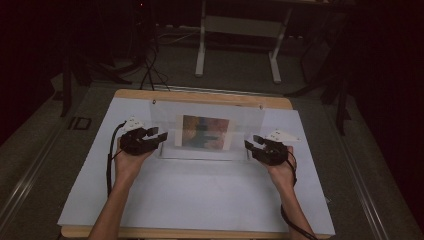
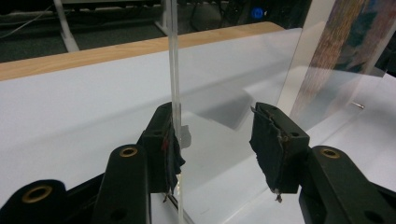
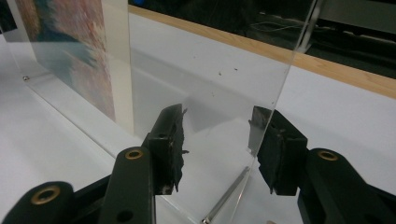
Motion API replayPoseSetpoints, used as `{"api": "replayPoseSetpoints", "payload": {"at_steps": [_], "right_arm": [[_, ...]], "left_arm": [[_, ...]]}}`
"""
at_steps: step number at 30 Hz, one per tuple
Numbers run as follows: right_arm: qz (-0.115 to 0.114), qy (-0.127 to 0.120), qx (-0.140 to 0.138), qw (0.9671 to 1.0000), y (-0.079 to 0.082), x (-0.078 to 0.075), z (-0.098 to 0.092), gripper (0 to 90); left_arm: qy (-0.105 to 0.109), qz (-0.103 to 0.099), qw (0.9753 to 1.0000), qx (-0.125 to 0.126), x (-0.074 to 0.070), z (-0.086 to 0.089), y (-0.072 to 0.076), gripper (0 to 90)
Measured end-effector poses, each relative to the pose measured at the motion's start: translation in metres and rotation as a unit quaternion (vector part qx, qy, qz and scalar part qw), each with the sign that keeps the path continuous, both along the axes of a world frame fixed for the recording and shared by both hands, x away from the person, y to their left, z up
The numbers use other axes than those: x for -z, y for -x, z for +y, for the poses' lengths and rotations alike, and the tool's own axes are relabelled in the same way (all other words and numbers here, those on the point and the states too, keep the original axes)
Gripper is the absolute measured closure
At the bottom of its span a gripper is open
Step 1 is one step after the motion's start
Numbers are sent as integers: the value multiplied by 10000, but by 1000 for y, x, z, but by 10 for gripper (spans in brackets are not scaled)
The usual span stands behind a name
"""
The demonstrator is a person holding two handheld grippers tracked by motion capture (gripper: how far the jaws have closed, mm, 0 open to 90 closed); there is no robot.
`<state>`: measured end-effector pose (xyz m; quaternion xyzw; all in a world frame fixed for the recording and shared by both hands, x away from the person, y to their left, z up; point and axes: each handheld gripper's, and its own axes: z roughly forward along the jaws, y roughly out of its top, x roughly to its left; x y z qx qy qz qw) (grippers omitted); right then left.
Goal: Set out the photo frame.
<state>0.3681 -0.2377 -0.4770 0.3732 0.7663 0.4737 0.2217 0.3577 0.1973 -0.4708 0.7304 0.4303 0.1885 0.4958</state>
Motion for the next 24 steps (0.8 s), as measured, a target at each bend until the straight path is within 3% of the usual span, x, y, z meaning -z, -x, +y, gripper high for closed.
{"api": "replayPoseSetpoints", "payload": {"at_steps": [14,20,24], "right_arm": [[96,-155,-29,9998,-1,8,-4,542],[91,-190,-99,9997,-1,9,-6,540],[101,-155,-110,9998,-2,10,-6,479]], "left_arm": [[193,48,9998,14,4,0,1,525],[466,93,9988,65,7,4,0,523],[473,72,9988,65,7,2,0,468]]}}
